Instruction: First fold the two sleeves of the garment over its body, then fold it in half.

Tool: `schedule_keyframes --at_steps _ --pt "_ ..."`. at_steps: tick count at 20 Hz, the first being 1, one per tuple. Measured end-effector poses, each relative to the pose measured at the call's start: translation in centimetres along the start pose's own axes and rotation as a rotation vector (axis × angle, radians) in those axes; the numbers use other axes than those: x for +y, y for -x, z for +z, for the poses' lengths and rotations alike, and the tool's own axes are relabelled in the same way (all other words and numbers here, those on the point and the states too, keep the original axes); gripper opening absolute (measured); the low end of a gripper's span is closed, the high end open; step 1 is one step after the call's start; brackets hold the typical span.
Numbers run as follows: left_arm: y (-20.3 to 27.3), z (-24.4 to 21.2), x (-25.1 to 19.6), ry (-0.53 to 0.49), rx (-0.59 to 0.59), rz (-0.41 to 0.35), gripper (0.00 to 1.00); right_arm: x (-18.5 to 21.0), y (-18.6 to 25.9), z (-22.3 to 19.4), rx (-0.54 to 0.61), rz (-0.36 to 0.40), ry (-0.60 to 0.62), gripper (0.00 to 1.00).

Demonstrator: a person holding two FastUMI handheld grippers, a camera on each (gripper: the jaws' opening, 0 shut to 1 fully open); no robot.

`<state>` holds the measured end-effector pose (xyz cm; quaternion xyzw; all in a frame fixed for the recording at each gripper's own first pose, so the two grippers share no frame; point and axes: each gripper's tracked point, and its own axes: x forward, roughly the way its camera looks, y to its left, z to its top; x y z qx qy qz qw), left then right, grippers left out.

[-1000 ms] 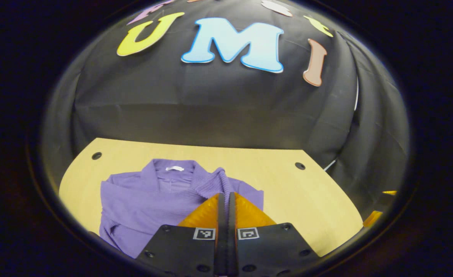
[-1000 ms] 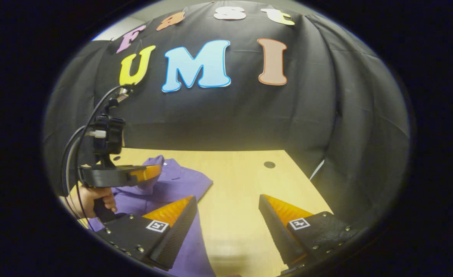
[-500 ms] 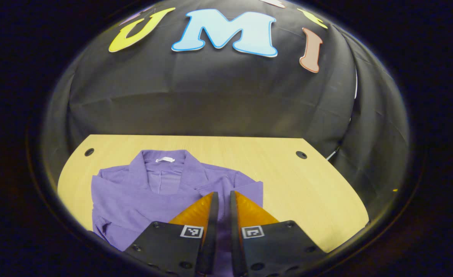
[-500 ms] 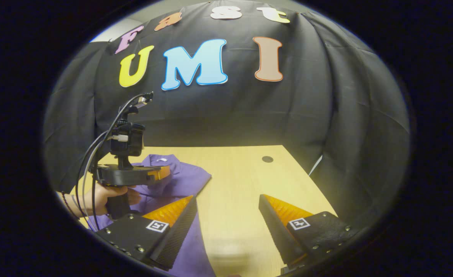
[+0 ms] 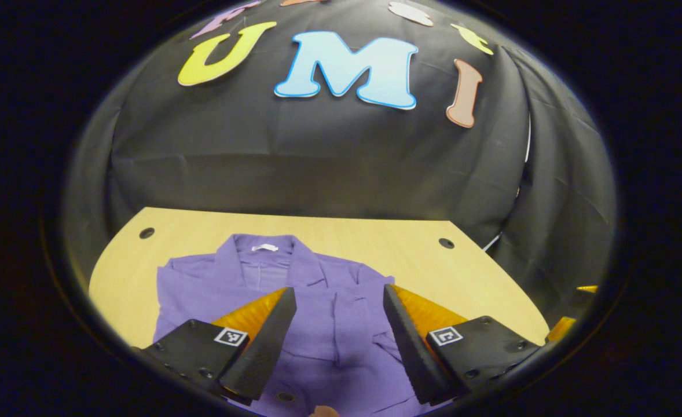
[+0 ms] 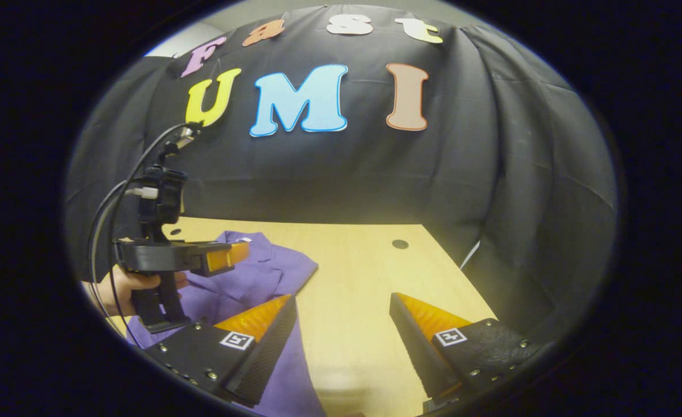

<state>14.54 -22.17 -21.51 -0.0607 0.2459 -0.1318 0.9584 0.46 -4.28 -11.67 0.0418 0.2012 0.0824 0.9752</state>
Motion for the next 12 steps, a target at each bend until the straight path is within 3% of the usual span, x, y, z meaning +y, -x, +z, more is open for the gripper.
schedule_keyframes --at_steps 3,6,12 --pt "4.1 -0.2 2.3 -0.022 -0.026 0.004 0.98 1.7 0.8 -1.1 0.012 0.009 -0.004 0.98" --pt "8.7 -1.3 5.4 -0.002 -0.036 0.021 0.95 4.1 1.7 -2.8 0.034 0.045 -0.020 0.97" --pt "15.7 -3.8 10.8 -0.025 -0.044 0.058 0.95 6.4 3.8 -5.9 0.060 0.015 0.011 0.97"
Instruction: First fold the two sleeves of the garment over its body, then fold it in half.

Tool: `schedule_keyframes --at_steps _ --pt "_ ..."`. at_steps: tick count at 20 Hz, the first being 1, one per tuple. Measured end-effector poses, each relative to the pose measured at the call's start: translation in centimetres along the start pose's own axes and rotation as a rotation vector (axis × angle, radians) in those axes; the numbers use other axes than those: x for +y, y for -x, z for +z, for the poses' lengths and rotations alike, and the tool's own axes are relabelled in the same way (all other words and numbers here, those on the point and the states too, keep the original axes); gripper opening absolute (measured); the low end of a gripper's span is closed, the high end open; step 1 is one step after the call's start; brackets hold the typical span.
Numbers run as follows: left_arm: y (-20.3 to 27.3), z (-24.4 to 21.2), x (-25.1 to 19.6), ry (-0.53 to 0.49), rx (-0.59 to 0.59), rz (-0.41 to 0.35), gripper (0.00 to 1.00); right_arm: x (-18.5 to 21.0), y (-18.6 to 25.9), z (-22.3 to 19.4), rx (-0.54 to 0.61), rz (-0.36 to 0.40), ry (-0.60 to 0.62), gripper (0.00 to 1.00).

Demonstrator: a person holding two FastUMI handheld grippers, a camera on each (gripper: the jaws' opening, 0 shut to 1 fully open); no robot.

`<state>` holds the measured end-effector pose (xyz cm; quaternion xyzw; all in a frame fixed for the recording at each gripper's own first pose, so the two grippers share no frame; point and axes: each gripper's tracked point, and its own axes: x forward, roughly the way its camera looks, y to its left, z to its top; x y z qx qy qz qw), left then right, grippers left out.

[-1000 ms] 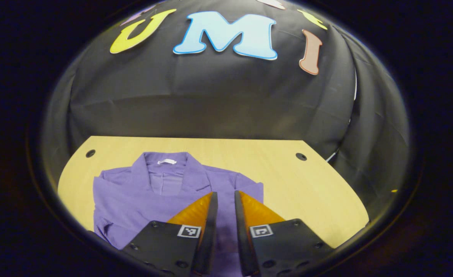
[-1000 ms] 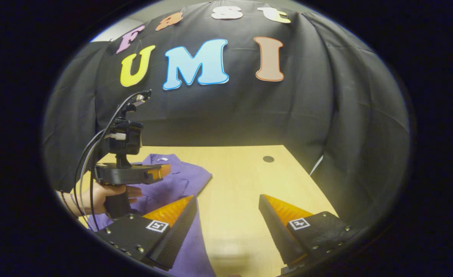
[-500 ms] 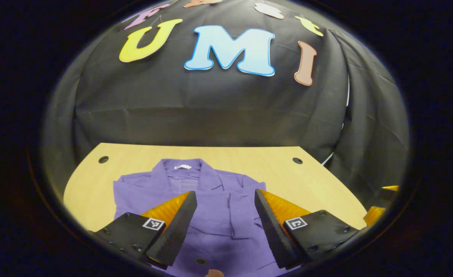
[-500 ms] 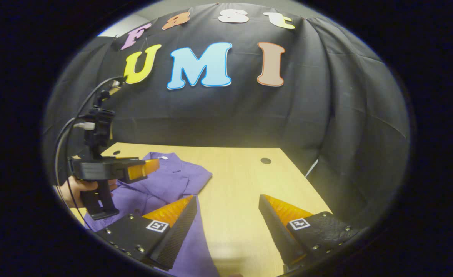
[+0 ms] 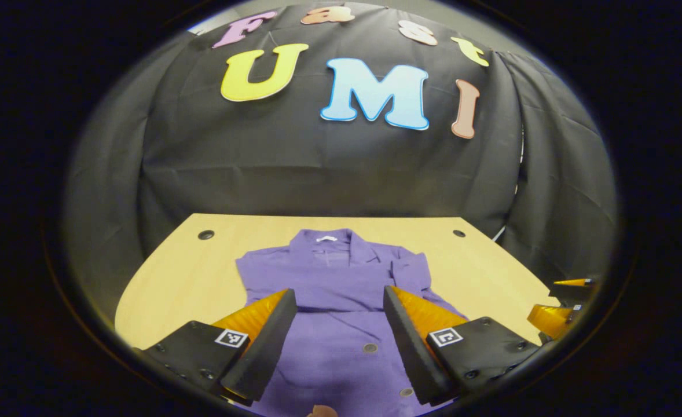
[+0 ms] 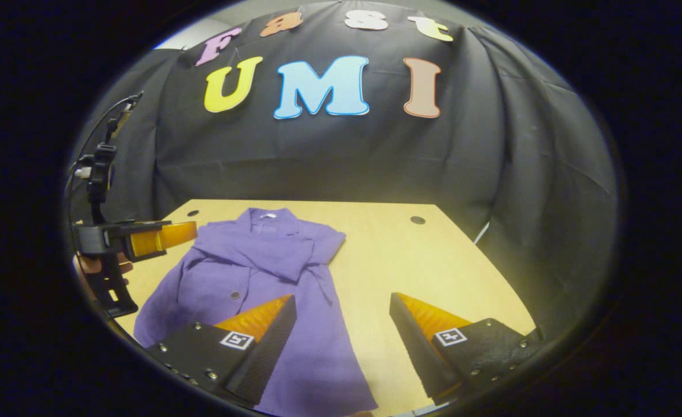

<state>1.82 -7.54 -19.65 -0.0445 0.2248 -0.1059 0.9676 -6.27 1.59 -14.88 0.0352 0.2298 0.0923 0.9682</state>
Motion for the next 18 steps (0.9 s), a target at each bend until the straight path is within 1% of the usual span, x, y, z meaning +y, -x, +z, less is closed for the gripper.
schedule_keyframes --at_steps 2,7,8,9,10,16,17,18 --pt "1.8 -1.0 1.2 0.009 0.006 0.008 0.95 0.6 0.4 -1.1 0.011 -0.003 0.011 0.97" --pt "6.5 -5.2 3.6 0.010 0.056 0.025 0.95 1.3 1.0 -4.8 0.082 -0.011 0.013 0.98" --pt "7.4 -6.4 4.1 0.013 0.072 0.029 0.98 1.4 1.1 -5.7 0.105 -0.013 0.006 0.98" --pt "8.2 -7.4 4.8 0.019 0.088 0.032 0.98 1.5 1.3 -6.6 0.129 -0.014 -0.001 0.98" --pt "9.0 -8.5 5.4 0.026 0.103 0.038 0.95 1.5 1.5 -7.4 0.145 -0.022 -0.005 0.98" --pt "12.5 -15.0 9.8 0.058 0.194 0.074 0.95 0.3 2.2 -11.9 0.222 -0.069 0.038 0.98" --pt "13.0 -16.1 10.5 0.067 0.210 0.079 0.95 0.0 2.1 -12.8 0.241 -0.076 0.039 0.94" --pt "13.5 -17.2 11.1 0.073 0.225 0.084 0.95 0.0 2.1 -13.6 0.262 -0.075 0.036 0.96"
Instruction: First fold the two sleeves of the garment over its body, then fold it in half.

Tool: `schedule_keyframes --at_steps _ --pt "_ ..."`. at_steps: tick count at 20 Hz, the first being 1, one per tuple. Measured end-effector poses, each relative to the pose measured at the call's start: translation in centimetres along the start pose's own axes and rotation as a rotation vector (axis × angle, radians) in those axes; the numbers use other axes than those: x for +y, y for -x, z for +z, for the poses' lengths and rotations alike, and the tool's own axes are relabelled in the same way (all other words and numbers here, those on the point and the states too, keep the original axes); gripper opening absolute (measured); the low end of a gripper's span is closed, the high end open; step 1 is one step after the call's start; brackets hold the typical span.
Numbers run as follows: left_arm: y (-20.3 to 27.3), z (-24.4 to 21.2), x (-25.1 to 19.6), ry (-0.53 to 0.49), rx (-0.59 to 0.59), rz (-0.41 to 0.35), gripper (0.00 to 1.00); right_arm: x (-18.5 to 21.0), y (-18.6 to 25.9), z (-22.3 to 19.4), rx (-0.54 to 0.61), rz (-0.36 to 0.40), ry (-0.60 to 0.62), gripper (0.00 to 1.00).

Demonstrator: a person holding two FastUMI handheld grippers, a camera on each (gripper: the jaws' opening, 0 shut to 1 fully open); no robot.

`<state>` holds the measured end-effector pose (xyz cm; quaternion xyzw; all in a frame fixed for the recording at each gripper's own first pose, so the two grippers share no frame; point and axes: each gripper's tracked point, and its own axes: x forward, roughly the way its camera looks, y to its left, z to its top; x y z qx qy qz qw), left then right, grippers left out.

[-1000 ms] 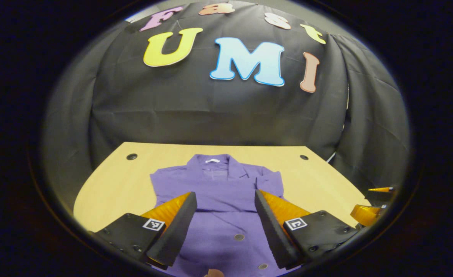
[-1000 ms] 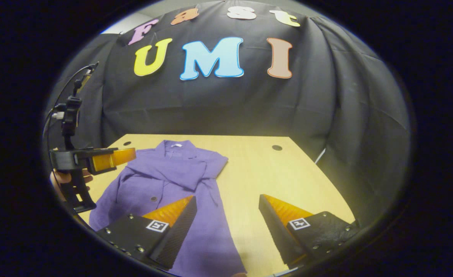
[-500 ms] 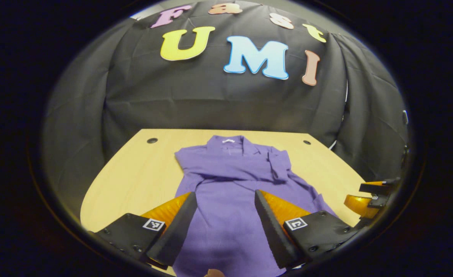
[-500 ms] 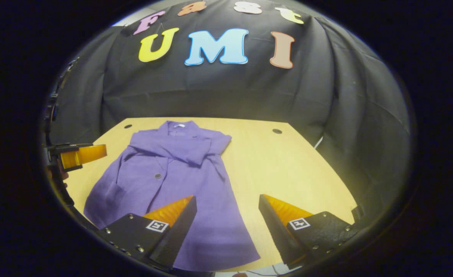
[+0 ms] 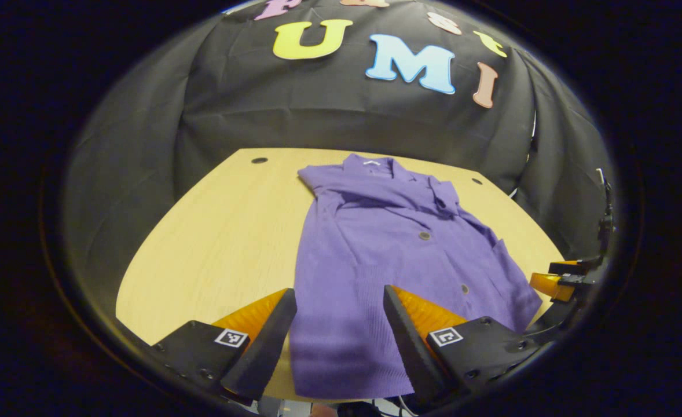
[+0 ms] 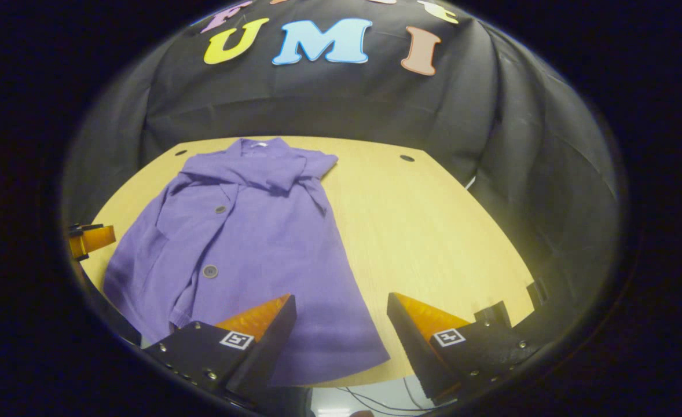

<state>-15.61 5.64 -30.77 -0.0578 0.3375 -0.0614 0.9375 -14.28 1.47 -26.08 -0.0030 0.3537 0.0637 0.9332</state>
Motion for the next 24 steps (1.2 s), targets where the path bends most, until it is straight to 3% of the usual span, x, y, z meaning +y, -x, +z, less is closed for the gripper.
schedule_keyframes --at_steps 4,7,9,14,15,16,19,20,22,24 --pt "1.4 -3.3 1.9 -0.002 0.049 0.018 0.98 -0.1 -0.4 -2.0 0.047 -0.002 0.006 0.95" --pt "1.8 -5.1 2.3 0.013 0.084 0.021 0.95 -0.3 -0.9 -2.9 0.072 -0.010 0.004 0.95" --pt "2.1 -6.2 2.0 0.012 0.104 0.018 1.00 -0.3 -0.9 -3.2 0.081 -0.014 0.000 0.95" --pt "1.5 -8.3 0.9 -0.017 0.133 0.029 0.95 0.1 -1.0 -3.9 0.101 0.009 -0.010 0.95" --pt "1.6 -8.4 0.6 -0.032 0.133 0.039 0.99 0.1 -0.9 -4.1 0.102 0.016 -0.022 0.93" --pt "1.5 -8.5 0.4 -0.050 0.135 0.043 0.95 0.1 -1.1 -4.0 0.093 0.017 -0.044 0.98" --pt "1.2 -8.7 -0.7 -0.104 0.139 0.033 0.98 0.7 -1.0 -4.7 0.107 0.034 -0.173 0.95" --pt "0.9 -8.9 -0.8 -0.114 0.141 0.039 0.92 0.7 -1.0 -4.7 0.119 0.035 -0.167 0.98" --pt "0.8 -8.6 -1.4 -0.128 0.137 0.024 0.79 1.2 -0.6 -4.2 0.131 0.048 -0.149 0.89" --pt "0.7 -8.5 -1.8 -0.126 0.135 0.008 0.64 2.0 -0.9 -4.3 0.135 0.054 -0.136 0.64"
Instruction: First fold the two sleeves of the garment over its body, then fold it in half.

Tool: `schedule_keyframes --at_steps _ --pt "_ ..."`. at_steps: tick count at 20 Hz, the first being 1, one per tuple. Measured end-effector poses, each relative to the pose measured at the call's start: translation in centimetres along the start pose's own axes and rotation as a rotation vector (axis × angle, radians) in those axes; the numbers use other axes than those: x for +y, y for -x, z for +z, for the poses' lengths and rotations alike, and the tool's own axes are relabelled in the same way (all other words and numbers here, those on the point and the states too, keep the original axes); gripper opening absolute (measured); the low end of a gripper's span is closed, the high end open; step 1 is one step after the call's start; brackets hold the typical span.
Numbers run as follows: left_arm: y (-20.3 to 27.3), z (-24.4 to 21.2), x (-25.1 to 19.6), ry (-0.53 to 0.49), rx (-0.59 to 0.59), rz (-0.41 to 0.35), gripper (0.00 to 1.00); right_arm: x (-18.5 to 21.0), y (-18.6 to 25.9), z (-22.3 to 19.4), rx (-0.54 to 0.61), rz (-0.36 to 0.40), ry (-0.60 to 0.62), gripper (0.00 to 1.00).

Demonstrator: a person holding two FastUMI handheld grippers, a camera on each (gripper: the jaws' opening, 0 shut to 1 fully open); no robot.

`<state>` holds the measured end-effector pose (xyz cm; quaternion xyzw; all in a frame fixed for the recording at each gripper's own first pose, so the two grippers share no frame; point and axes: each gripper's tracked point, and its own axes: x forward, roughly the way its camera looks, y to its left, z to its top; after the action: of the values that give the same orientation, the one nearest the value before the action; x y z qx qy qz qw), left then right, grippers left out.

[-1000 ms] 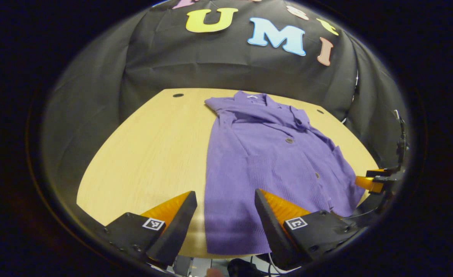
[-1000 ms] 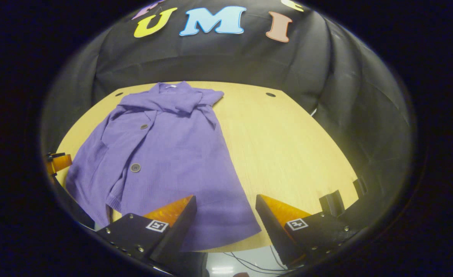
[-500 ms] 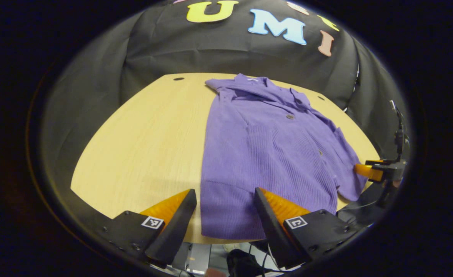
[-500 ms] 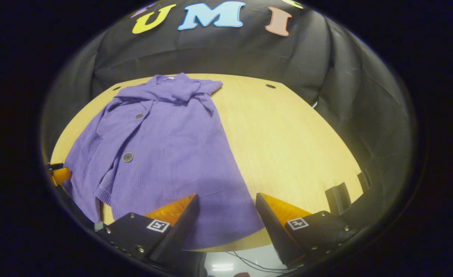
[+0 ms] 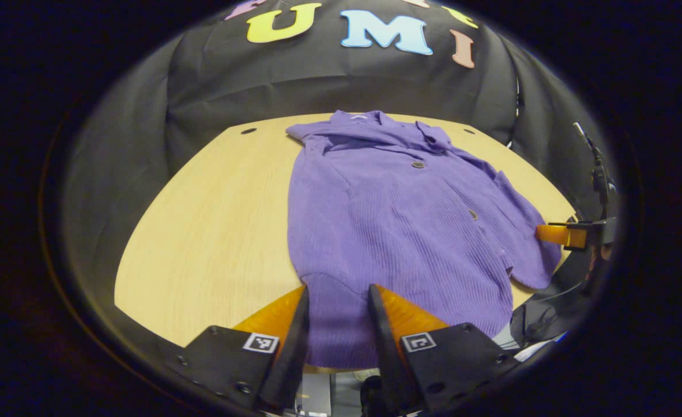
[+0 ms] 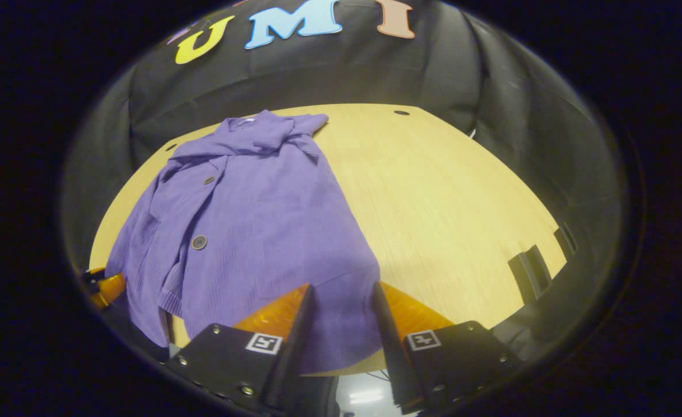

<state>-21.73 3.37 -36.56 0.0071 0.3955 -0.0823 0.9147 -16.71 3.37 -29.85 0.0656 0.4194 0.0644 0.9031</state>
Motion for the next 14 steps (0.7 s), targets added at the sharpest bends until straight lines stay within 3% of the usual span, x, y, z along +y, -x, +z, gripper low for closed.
schedule_keyframes --at_steps 1,2,3,4,6,7,9,14 --pt "-0.1 0.0 -0.3 0.000 -0.001 -0.009 0.56 0.5 -0.1 0.0 -0.001 -0.003 0.002 0.56" --pt "-0.2 0.2 -0.6 0.007 -0.002 -0.018 0.42 0.6 0.0 0.0 0.002 -0.011 0.011 0.38" --pt "-0.1 0.3 -1.0 0.022 -0.005 -0.027 0.38 0.8 -0.1 0.0 0.009 -0.015 0.024 0.37" --pt "-0.1 0.3 -1.1 0.039 -0.002 -0.023 0.19 1.3 -0.1 0.3 0.001 0.006 0.020 0.37" --pt "-0.3 0.5 -1.3 0.050 0.009 -0.028 0.18 1.5 -0.2 0.2 0.018 -0.010 -0.014 0.06" --pt "-0.3 0.8 -1.5 0.061 0.016 -0.039 0.11 1.5 -0.1 0.2 0.025 -0.010 -0.009 0.06" --pt "-0.2 1.1 -1.8 0.094 0.025 -0.053 0.07 1.6 -0.1 0.4 0.027 0.007 0.021 0.02" --pt "1.3 4.7 -3.3 0.169 -0.019 -0.146 0.07 3.2 1.8 3.3 -0.014 0.098 -0.059 0.01"
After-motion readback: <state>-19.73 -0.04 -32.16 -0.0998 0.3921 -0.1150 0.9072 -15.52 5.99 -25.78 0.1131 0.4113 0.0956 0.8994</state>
